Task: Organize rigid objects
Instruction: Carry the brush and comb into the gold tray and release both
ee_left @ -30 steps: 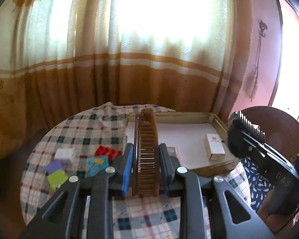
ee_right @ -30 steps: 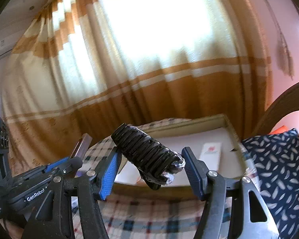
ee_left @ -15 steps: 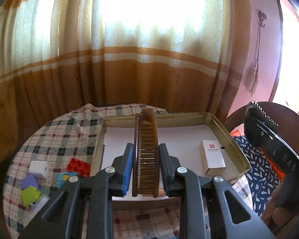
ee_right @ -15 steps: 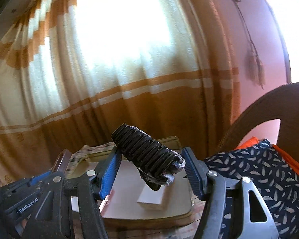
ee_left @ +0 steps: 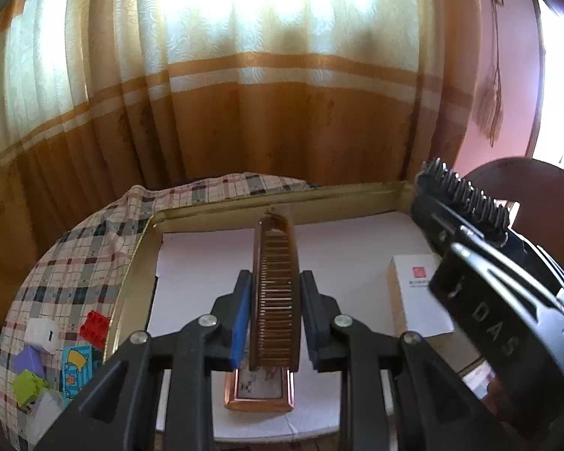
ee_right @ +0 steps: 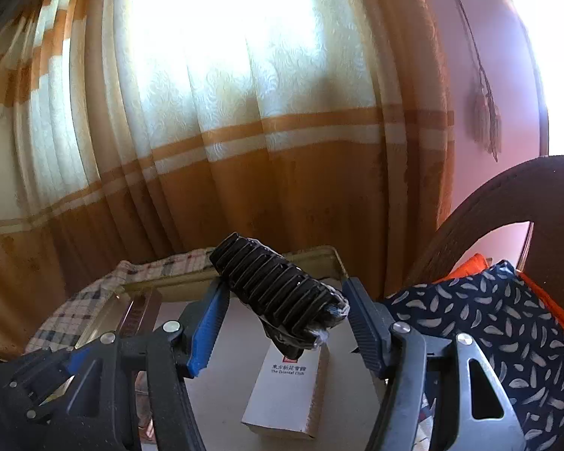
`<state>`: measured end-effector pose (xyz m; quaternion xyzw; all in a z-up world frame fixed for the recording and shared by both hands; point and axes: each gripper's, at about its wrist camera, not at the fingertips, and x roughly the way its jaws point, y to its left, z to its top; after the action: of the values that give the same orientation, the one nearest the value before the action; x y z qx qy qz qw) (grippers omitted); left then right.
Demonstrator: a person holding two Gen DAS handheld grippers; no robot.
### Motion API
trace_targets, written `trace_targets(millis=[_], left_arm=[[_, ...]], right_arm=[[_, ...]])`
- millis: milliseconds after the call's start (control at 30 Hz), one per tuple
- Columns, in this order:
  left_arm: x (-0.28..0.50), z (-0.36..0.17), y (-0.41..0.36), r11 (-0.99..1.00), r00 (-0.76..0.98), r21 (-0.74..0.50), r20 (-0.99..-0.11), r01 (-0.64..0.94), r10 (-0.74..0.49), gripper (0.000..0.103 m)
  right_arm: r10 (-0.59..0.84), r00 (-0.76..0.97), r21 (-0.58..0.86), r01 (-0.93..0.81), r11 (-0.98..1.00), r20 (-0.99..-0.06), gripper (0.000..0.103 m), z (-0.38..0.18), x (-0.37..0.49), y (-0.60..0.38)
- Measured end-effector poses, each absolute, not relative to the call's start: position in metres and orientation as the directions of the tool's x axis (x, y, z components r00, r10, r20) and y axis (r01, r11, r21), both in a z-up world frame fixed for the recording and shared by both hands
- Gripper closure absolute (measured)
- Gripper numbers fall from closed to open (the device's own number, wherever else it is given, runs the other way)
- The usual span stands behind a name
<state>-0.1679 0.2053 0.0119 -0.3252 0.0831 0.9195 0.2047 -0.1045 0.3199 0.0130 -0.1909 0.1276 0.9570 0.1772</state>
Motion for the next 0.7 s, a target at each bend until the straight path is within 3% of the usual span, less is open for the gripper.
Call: trace_targets(millis=[500, 533, 567, 633, 700], left_arm=[[-0.179, -0.014, 0.211, -0.93, -0.738, 0.088, -0.638, -0.357, 0.222, 0.077], [-0.177, -0.014, 0.208, -0.936, -0.751, 0.093, -0.626, -0.34, 0.211, 0.065], [-0.174, -0.012, 0.205, -0.944, -0.766, 0.096, -0.613, -0.315, 0.194, 0.038], [-0.165, -0.005, 0.196, -0.961, -0.808, 0.089, -0.564, -0.261, 0.167, 0.002], [-0.151, 0.002, 0.186, -0.97, -0.857, 0.086, -0.491, -0.229, 0.159, 0.001]], right_arm=[[0.267, -0.874, 0.11, -0.337, -0.935, -0.405, 0.037, 0.011, -0.117, 0.303], [0.265, -0.875, 0.107, -0.334, -0.937, -0.405, 0.037, 0.011, -0.117, 0.302], [0.259, -0.876, 0.107, -0.328, -0.939, -0.407, 0.036, 0.01, -0.117, 0.302], [0.245, -0.878, 0.115, -0.317, -0.941, -0.41, 0.036, 0.009, -0.118, 0.303], [0.24, -0.884, 0.117, -0.309, -0.944, -0.401, 0.032, 0.01, -0.116, 0.302]])
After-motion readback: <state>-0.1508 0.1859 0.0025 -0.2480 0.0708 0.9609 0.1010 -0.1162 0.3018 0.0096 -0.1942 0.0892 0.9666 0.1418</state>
